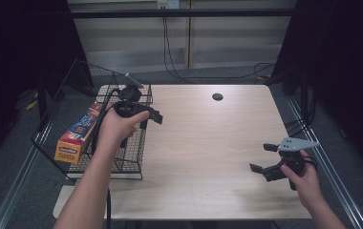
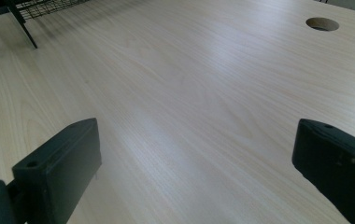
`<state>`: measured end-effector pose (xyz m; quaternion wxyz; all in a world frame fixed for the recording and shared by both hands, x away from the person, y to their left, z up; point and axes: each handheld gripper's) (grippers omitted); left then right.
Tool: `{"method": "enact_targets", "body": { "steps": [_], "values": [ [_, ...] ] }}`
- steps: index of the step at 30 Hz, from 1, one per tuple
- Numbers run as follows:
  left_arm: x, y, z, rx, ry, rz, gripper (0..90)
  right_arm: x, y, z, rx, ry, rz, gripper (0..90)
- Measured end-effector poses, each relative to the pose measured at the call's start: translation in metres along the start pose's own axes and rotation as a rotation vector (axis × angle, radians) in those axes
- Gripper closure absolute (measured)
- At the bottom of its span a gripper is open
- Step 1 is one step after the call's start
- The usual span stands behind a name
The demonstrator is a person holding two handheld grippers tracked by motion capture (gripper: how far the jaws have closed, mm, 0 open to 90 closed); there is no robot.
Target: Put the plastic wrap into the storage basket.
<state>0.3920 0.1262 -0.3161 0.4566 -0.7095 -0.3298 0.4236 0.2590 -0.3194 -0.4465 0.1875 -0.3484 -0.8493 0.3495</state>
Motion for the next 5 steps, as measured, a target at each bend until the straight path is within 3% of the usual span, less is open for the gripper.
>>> {"method": "enact_targets", "body": {
  "steps": [5],
  "values": [
    [-0.008, 0.015, 0.001, 0.014, 0.042, 0.021, 14.4, 0.001, 0.001, 0.0, 0.008, -0.006, -0.011, 0.9]
  ]
}}
Point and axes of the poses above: each handheld gripper's, and its own axes: y roughly forward along the jaws, z roughly out of its underside, x roughly to its left, and after that the axes turned 15 degrees about x, right-handed
